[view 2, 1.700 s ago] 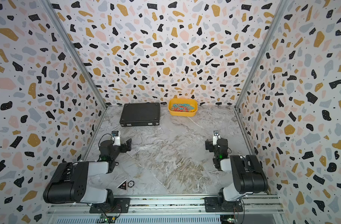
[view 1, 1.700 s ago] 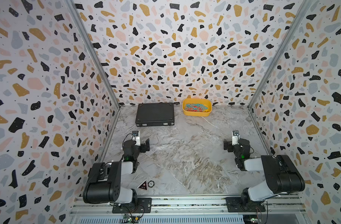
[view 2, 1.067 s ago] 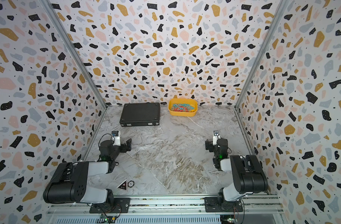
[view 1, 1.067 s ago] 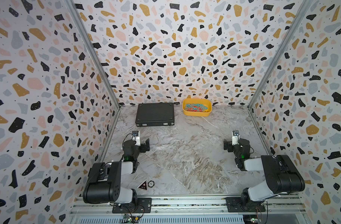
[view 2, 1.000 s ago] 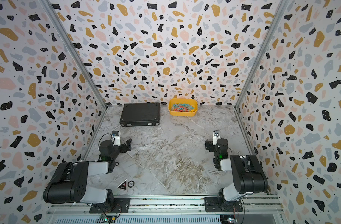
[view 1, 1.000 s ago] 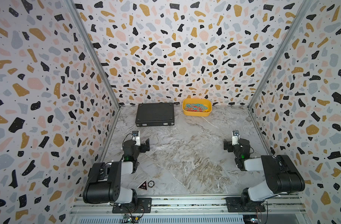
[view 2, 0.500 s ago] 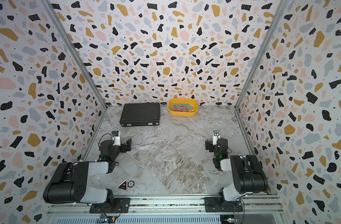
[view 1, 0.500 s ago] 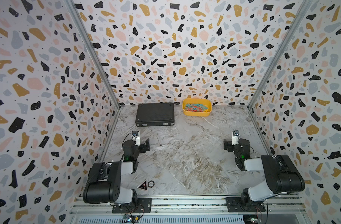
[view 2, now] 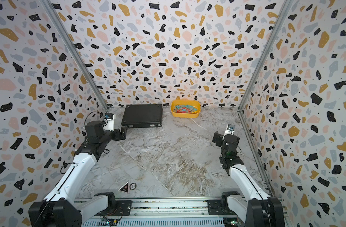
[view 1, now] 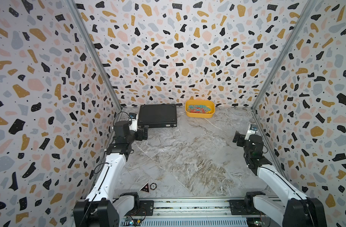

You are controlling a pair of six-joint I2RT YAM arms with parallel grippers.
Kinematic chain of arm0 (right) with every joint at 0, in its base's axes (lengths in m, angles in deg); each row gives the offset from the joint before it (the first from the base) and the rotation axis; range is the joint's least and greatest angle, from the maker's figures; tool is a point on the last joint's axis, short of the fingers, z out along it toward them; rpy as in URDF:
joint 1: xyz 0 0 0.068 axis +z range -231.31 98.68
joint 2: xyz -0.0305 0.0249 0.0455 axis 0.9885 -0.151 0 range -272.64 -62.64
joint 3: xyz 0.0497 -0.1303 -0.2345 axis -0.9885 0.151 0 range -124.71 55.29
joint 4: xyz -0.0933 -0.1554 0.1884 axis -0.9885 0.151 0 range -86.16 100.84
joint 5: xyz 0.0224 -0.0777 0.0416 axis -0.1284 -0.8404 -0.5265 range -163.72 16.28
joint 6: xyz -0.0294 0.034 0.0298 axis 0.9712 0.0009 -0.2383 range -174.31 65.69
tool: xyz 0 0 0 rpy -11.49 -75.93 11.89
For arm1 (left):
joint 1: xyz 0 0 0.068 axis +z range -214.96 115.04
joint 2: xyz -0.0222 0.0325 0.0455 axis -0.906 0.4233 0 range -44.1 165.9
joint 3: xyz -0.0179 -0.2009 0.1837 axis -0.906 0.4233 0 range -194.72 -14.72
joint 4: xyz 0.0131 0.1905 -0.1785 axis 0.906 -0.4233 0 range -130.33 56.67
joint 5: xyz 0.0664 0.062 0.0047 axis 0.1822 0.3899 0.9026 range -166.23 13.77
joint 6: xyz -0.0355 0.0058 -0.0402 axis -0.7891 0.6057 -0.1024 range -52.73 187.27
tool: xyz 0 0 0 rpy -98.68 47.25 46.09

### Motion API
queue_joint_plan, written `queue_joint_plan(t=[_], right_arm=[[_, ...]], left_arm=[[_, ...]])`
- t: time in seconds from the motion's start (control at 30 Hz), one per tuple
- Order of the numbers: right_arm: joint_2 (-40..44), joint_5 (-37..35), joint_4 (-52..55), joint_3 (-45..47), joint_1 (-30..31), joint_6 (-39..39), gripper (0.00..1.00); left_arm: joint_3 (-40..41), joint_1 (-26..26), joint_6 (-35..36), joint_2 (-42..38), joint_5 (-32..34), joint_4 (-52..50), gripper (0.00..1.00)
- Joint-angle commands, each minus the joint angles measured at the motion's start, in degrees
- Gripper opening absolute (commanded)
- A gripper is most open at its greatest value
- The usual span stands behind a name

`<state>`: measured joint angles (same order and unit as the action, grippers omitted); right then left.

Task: Take the clothespins out of the storage box
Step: Move the storage box to the center of the board.

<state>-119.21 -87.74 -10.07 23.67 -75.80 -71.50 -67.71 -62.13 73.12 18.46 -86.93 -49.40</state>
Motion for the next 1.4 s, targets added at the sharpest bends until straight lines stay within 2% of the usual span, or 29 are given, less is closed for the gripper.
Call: queue_joint_plan(t=[0.0,0.13,0.2,0.27,0.3,0.4,0.5,0.67,0.87,1.27,1.37], right_arm=[[1.8,6.4,15.9,-4.5,-0.2,-13.0,0.99],[-6.5,14.0,27.5,-17.0,-0.2,-13.3,0.99],[-14.4,18.2,35.2,-26.5,-0.2,-12.3,0.90],[-22.2,23.8,39.4,-34.7,-0.2,-10.7,0.76],[-25.4,25.8,40.4,-37.6,-0.2,-10.5,0.74],[-35.3,30.6,45.0,-48.0,-0.2,-9.3,0.73],[-43.8,34.6,48.3,-57.9,-0.1,-6.8,0.73],[-57.1,35.0,51.8,-72.4,-0.1,-4.7,0.67],[-68.9,36.5,51.5,-85.3,0.0,-3.5,0.64],[-87.4,34.4,52.2,-109.5,0.1,-3.2,0.61],[-90.3,33.6,51.4,-112.6,0.0,-3.4,0.60]], left_arm=[[-4.8,-0.2,4.1,-0.4,-2.7,-25.7,1.00],[-8.0,-0.2,3.9,-0.8,-4.3,-34.2,1.00],[-6.8,-0.2,3.6,-1.5,-5.5,-34.5,1.00],[-3.9,-0.2,1.1,-1.8,-6.1,-31.3,1.00],[-2.6,-0.2,-0.3,-1.7,-6.3,-29.5,1.00],[-2.2,-0.2,1.8,-0.1,-8.4,-30.7,1.00],[-2.1,-0.2,2.0,0.1,-6.0,-30.5,1.00],[-1.0,-0.2,2.4,-0.9,-5.1,-29.6,1.00],[-0.4,-0.2,2.5,-1.7,-5.5,-28.8,1.00],[-0.1,-0.2,2.6,-1.1,-7.7,-28.9,1.00],[0.0,-0.2,2.6,-1.0,-7.8,-28.8,1.00]])
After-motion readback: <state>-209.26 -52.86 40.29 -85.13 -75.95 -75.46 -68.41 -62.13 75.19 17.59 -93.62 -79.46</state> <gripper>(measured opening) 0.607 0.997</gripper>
